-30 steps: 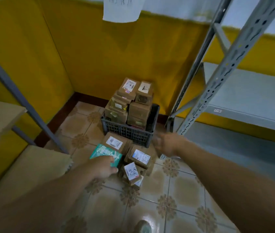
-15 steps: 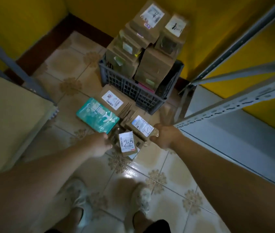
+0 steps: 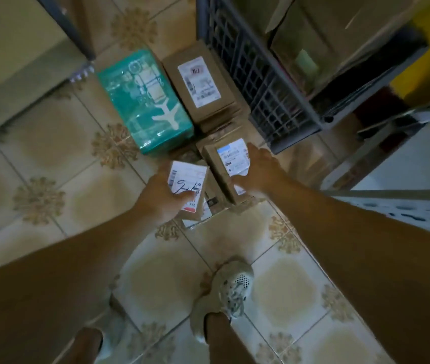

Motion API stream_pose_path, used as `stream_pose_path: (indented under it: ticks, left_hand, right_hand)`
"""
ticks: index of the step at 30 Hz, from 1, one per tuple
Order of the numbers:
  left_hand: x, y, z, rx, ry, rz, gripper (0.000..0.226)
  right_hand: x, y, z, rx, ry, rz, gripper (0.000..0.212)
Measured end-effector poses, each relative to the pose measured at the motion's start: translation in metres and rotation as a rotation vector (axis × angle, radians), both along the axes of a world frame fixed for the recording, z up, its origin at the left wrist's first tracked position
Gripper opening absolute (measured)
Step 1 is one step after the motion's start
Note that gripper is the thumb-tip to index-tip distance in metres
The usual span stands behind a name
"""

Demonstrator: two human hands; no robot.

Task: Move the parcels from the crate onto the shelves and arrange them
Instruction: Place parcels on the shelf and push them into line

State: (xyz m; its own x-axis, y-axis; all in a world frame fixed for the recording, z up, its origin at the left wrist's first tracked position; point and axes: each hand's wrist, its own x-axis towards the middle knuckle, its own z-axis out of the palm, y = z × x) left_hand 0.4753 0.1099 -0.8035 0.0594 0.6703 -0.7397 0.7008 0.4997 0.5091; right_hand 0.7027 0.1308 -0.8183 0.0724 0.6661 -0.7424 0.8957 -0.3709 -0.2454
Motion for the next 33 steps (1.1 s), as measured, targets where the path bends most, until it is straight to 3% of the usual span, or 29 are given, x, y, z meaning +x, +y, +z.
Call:
stream_pose_path:
  ticks: [8,12,16,21,25,33]
  left_hand:
    - [0.009,-0.029,-0.059,-0.005,-0.122,0.355,0.114]
    - [0.005,-0.026,-0.07,-0.044,-0.126,0.365,0.105]
    - [-0.003,-0.021,-0.075,-0.079,-0.164,0.375,0.119]
    - [-0.006,-0.025,-0.068,-0.101,-0.212,0.455,0.097]
    - [-0.004,-0.033,-0.069,-0.08,-0.248,0.484,0.084]
    - [0.004,-0.031,-0.061,-0.118,-0.212,0.387,0.062]
  right_hand:
    - [0.005,-0.021,-0.069,0.046,-0.08,-0.221,0.125]
    - [0.0,-0.022,-0.074,0.056,-0.153,-0.23,0.133]
    - [-0.002,-0.026,-0.071,0.087,-0.095,-0.316,0.126]
    - [0.003,-0.032,-0.062,0.086,-0.001,-0.404,0.082]
    - [0.006,-0.041,-0.061,0.081,0.256,-0.625,0.054]
    - [0.002,-0.067,-0.052,0.244,0.31,-0.774,0.075]
